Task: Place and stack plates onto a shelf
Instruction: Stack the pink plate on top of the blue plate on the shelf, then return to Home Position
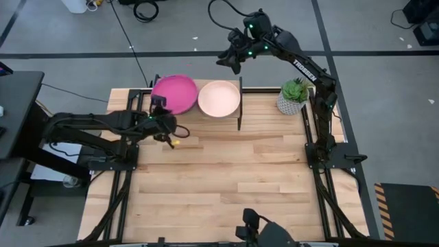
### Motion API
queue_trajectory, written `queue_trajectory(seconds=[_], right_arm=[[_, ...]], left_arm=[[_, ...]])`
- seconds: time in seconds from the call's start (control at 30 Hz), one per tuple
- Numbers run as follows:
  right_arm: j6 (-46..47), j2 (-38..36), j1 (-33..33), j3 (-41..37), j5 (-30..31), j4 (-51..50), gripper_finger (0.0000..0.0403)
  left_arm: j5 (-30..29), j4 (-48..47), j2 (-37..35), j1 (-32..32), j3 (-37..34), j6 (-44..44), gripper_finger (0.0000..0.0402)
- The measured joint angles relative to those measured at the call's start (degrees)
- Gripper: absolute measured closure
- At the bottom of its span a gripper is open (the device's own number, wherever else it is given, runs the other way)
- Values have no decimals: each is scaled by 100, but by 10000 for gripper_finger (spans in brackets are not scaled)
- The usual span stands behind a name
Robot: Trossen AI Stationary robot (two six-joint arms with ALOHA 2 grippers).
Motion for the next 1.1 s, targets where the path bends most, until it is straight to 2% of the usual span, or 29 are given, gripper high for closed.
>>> queue_trajectory(seconds=[0.07, 0.17, 0.3, 0.43, 0.8, 1.03, 1.1], right_arm=[[-4, -61, 32, 0, 173, -44, 226], [-73, -134, 122, 0, 592, -86, 226], [-204, -158, 269, 0, 696, -159, 226], [-341, -158, 371, 0, 699, -216, 226], [-496, -158, 458, 0, 696, -442, 226], [-496, -158, 487, 0, 655, -513, 226], [-527, -158, 498, 0, 575, -644, 226]], left_arm=[[296, -358, 120, 41, -9, -266, 365], [387, -589, 410, 118, -11, -433, 365], [146, -621, 735, 221, -13, -408, 363], [-232, -577, 896, 397, -15, -530, 342], [27, -268, 758, 560, -22, -556, 246], [150, -167, 521, 562, 234, -596, 236], [537, -158, 440, 563, 394, -828, 236]])
